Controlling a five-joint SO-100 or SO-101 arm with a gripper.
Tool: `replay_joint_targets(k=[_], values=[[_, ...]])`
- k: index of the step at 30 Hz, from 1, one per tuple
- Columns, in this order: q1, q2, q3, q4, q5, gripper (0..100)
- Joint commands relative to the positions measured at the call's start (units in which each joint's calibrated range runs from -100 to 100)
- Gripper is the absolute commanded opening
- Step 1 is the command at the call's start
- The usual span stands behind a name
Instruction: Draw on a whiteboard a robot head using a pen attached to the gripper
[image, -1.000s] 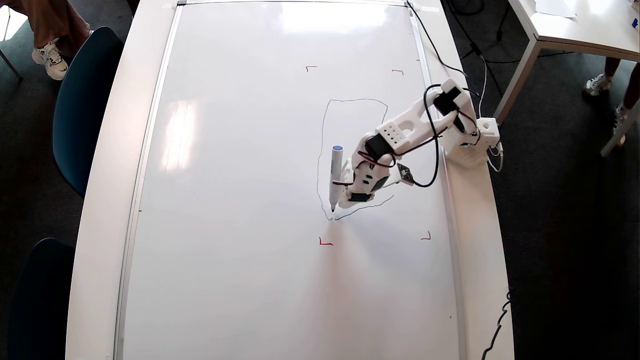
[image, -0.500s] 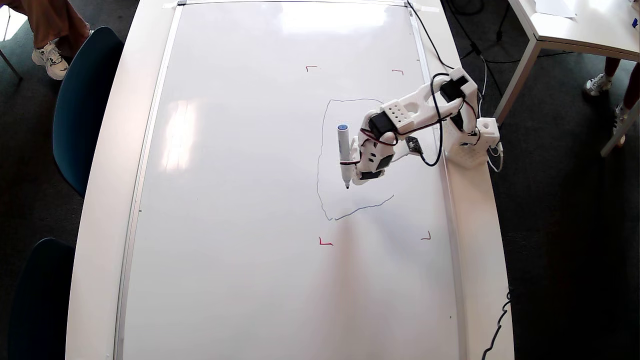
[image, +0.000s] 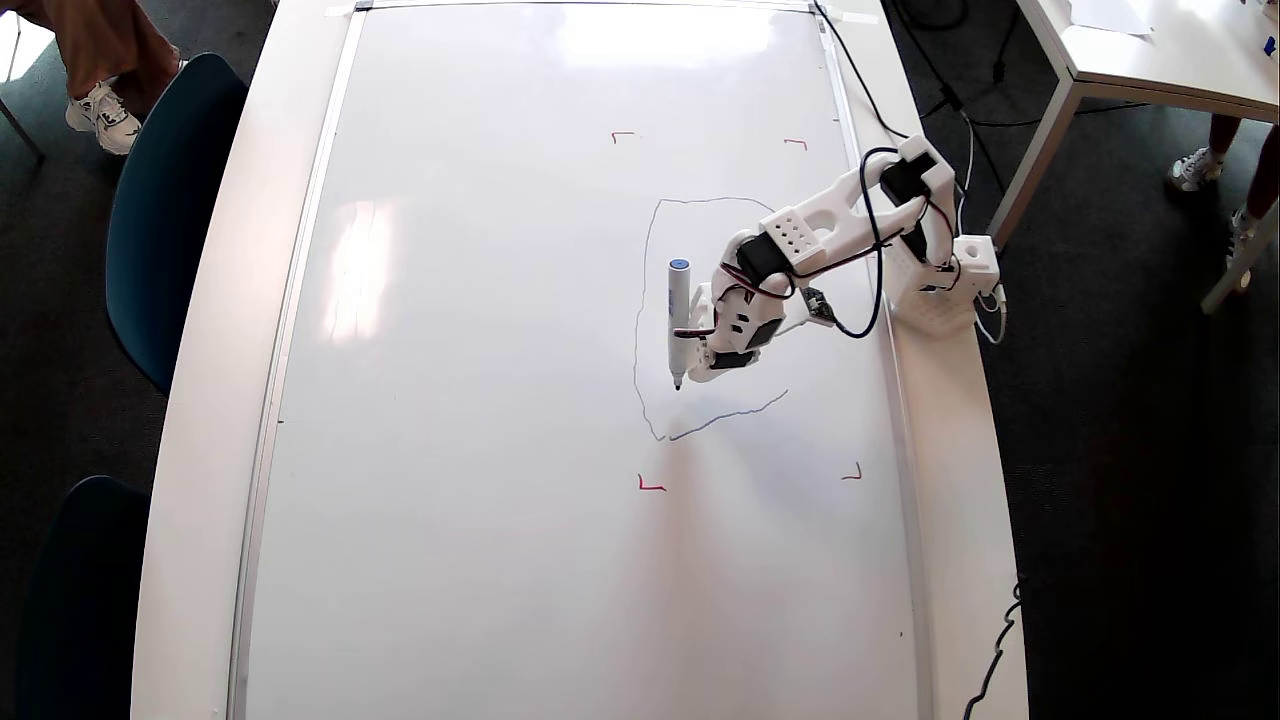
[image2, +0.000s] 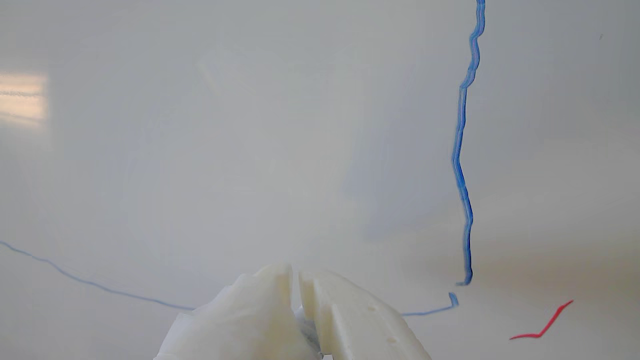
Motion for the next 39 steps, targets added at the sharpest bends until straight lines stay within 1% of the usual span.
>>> replay_joint_targets(k=[1, 17, 22, 25, 29, 33, 39], values=[[0.4, 0.5, -0.8, -0.6, 0.1, 1], [1.3, 4.1, -1.1, -2.2, 0.2, 1], [3.7, 4.0, -1.7, -2.2, 0.4, 1], [5.5, 4.0, -2.2, -2.1, 1.9, 1], [6.9, 3.1, -1.2, -1.4, 2.4, 1], [7.1, -0.9, 4.3, -1.4, 3.6, 1], [6.9, -5.2, 10.5, -1.5, 3.6, 1]])
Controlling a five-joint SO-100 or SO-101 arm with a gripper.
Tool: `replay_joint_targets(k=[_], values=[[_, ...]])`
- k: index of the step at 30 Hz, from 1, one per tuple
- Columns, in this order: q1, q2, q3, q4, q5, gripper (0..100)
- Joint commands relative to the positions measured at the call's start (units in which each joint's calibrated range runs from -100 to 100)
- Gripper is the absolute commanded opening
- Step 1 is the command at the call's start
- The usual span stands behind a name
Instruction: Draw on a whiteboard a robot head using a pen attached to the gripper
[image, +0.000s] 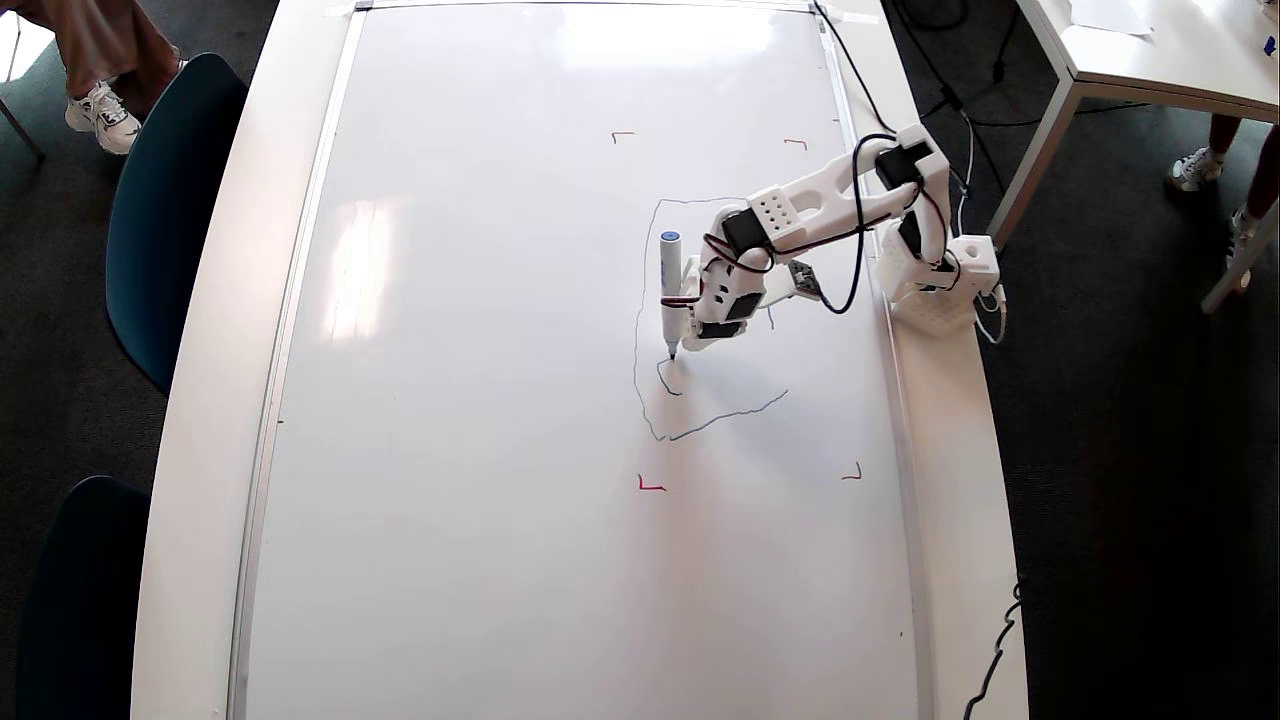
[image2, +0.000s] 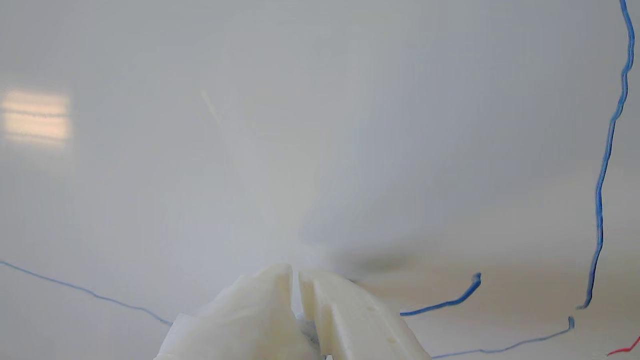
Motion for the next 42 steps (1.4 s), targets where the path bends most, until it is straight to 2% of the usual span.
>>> replay_joint_targets(k=[1, 23, 29, 34, 42], values=[[0.3, -4.2, 3.0, 0.4, 0.3, 1], [-6.1, -6.0, 5.1, -0.3, -1.7, 1], [-5.8, -5.0, 5.1, -5.7, -2.5, 1], [-6.1, -1.1, 0.4, -5.8, -4.4, 1], [-5.4, -1.6, -2.0, -4.2, -4.4, 1]])
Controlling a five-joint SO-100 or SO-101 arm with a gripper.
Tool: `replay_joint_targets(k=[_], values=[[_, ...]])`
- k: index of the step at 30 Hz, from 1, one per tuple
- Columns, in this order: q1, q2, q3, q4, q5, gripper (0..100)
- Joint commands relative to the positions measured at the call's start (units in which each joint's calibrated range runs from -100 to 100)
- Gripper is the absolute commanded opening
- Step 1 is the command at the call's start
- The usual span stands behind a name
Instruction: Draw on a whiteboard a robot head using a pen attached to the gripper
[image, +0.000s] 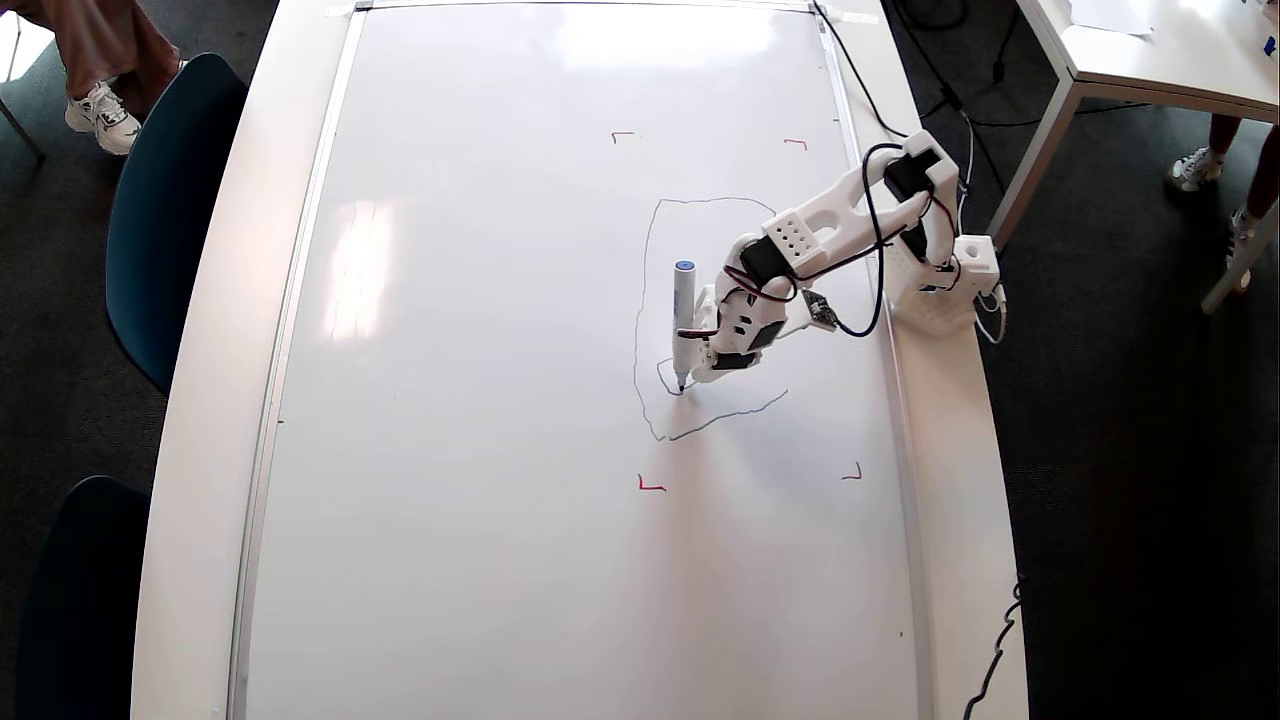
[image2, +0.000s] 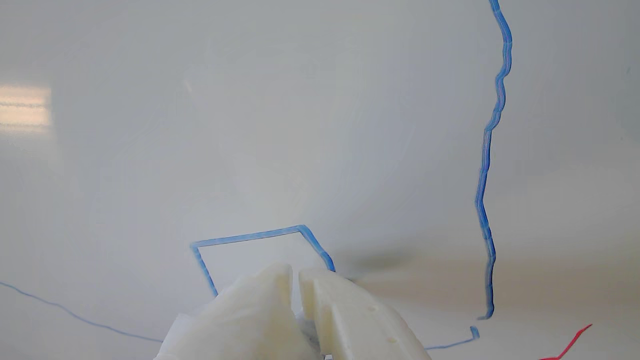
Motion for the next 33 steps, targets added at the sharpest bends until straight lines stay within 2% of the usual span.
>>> replay_joint_targets(k=[1, 4, 9, 16, 25, 33], values=[[0.9, -1.1, -4.3, 2.3, -0.3, 1], [1.9, -5.1, -8.5, 8.3, -0.3, 1], [5.5, -11.0, -6.2, 10.1, 0.7, 1], [12.7, -19.2, 10.6, 9.9, 5.9, 1], [14.6, -19.6, 19.1, 4.6, 6.0, 1], [16.7, -19.5, 18.6, 2.4, 6.1, 1]])
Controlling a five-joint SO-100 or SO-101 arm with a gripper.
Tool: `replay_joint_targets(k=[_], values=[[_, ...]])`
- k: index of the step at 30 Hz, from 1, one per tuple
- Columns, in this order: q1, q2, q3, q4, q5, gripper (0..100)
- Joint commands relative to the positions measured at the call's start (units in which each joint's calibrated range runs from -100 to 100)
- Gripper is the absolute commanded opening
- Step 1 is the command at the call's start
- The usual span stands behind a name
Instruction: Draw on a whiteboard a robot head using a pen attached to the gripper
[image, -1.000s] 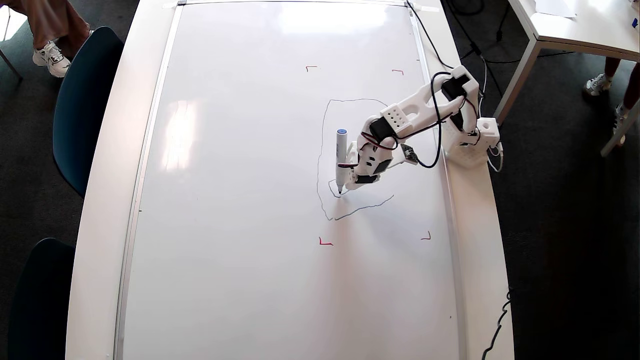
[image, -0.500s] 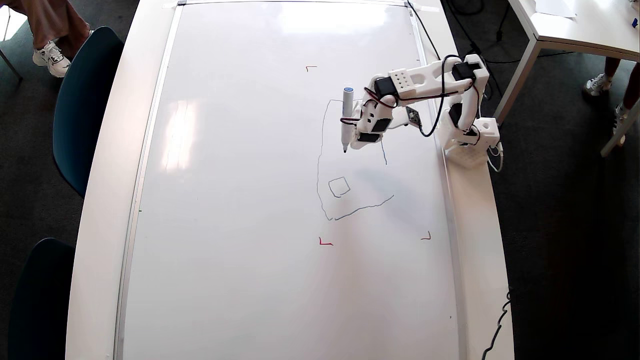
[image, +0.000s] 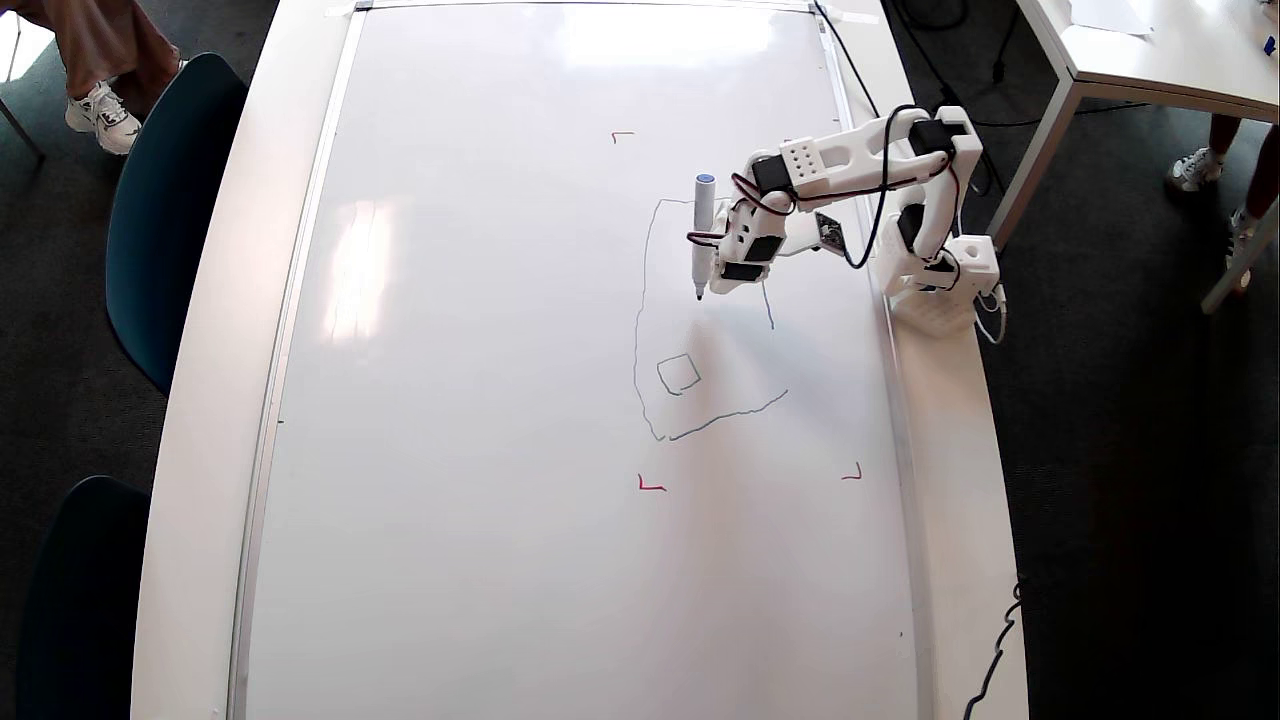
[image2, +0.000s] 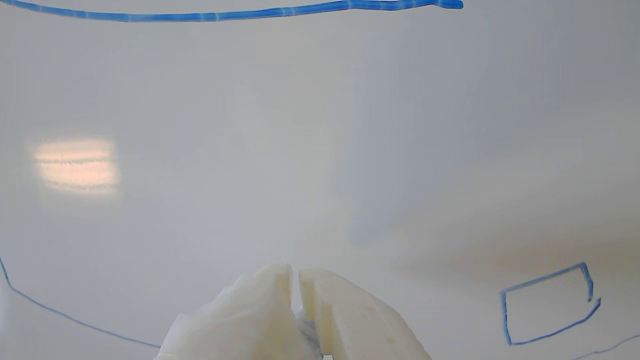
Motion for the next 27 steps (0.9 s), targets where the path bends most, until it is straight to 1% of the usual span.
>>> replay_joint_targets(k=[1, 5, 13, 20, 27], values=[[1.6, -2.7, -0.7, -0.6, 0.3, 1], [3.8, -2.6, -0.5, -0.6, 2.2, 1], [7.9, -0.5, -1.4, -0.6, 4.1, 1], [8.5, -0.2, -0.9, -0.6, 4.7, 1], [8.1, 4.3, -2.4, -0.7, 4.4, 1]])
